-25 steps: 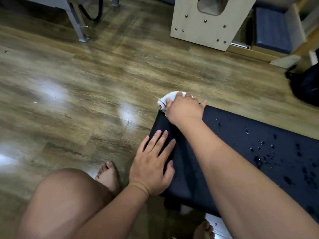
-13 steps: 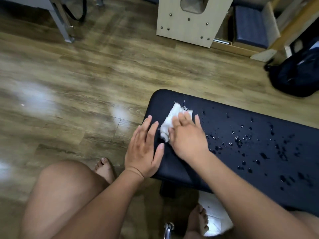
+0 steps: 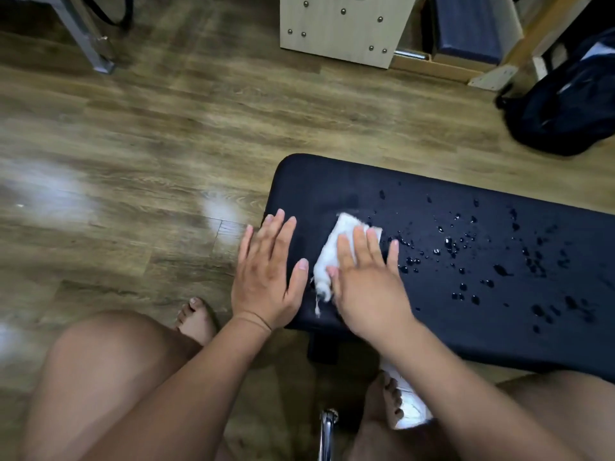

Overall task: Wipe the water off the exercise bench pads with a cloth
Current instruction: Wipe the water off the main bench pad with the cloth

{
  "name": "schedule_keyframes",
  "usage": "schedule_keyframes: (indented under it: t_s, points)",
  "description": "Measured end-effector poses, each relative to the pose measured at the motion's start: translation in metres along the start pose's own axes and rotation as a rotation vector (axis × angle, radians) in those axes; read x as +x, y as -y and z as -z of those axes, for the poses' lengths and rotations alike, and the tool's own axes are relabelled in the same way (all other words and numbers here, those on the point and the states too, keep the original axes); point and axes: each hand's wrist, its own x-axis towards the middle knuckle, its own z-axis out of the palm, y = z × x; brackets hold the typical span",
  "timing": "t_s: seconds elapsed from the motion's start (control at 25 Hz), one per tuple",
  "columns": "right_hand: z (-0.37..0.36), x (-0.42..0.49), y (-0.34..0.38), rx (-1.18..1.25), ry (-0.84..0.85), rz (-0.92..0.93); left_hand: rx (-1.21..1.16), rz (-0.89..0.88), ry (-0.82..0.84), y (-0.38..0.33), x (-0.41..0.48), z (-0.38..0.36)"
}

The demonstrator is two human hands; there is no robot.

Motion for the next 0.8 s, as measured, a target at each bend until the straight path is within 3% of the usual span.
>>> schedule_keyframes:
  t_s: [0.24, 0.4, 0.8]
  points:
    - [0.039, 0.131, -0.037, -0.033, 0.015, -0.02, 0.048, 0.003, 0.024, 0.001, 0.001, -0.001]
    - [0.052, 0.156, -0.044, 0.002, 0.069, -0.003, 0.089, 0.004, 0.041, 0.0, 0.002, 0.0]
    - [-0.026, -0.078, -0.014, 0.054, -0.174, 0.224, 0.199, 0.053, 0.08, -0.003, 0.002, -0.004]
